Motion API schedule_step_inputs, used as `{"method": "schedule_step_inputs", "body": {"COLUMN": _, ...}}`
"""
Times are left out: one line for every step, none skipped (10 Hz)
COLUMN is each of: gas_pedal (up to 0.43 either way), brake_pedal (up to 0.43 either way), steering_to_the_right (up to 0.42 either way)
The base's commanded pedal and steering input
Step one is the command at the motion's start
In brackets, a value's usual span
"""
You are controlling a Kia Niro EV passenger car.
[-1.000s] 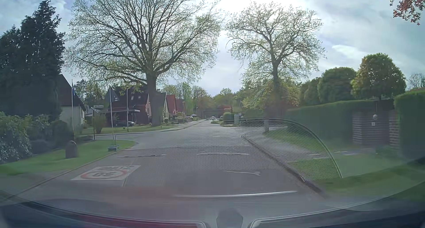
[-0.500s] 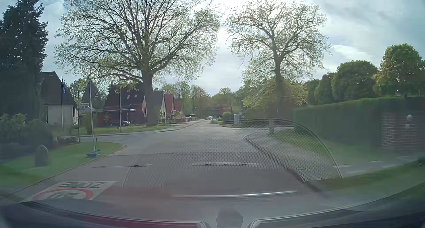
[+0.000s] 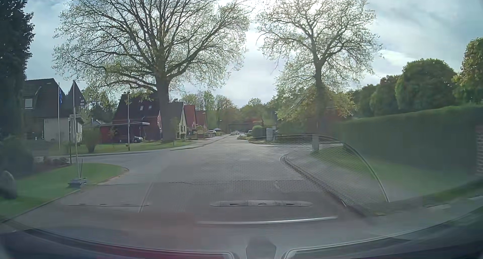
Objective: Follow the waypoints while adhering to traffic rules and regulations
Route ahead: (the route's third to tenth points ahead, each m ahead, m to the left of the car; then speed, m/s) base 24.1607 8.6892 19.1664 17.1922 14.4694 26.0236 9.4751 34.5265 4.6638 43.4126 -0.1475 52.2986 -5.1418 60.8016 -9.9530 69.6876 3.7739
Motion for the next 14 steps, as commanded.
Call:
{"method": "schedule_step_inputs", "body": {"gas_pedal": 0.0, "brake_pedal": 0.043, "steering_to_the_right": 0.004}}
{"method": "schedule_step_inputs", "body": {"gas_pedal": 0.0, "brake_pedal": 0.03, "steering_to_the_right": 0.004}}
{"method": "schedule_step_inputs", "body": {"gas_pedal": 0.0, "brake_pedal": 0.03, "steering_to_the_right": 0.005}}
{"method": "schedule_step_inputs", "body": {"gas_pedal": 0.0, "brake_pedal": 0.018, "steering_to_the_right": 0.004}}
{"method": "schedule_step_inputs", "body": {"gas_pedal": 0.0, "brake_pedal": 0.012, "steering_to_the_right": 0.004}}
{"method": "schedule_step_inputs", "body": {"gas_pedal": 0.0, "brake_pedal": 0.012, "steering_to_the_right": 0.005}}
{"method": "schedule_step_inputs", "body": {"gas_pedal": 0.0, "brake_pedal": 0.012, "steering_to_the_right": 0.004}}
{"method": "schedule_step_inputs", "body": {"gas_pedal": 0.0, "brake_pedal": 0.012, "steering_to_the_right": 0.005}}
{"method": "schedule_step_inputs", "body": {"gas_pedal": 0.0, "brake_pedal": 0.012, "steering_to_the_right": 0.004}}
{"method": "schedule_step_inputs", "body": {"gas_pedal": 0.0, "brake_pedal": 0.012, "steering_to_the_right": 0.005}}
{"method": "schedule_step_inputs", "body": {"gas_pedal": 0.0, "brake_pedal": 0.012, "steering_to_the_right": 0.005}}
{"method": "schedule_step_inputs", "body": {"gas_pedal": 0.0, "brake_pedal": 0.012, "steering_to_the_right": 0.005}}
{"method": "schedule_step_inputs", "body": {"gas_pedal": 0.0, "brake_pedal": 0.012, "steering_to_the_right": 0.005}}
{"method": "schedule_step_inputs", "body": {"gas_pedal": 0.0, "brake_pedal": 0.012, "steering_to_the_right": 0.006}}
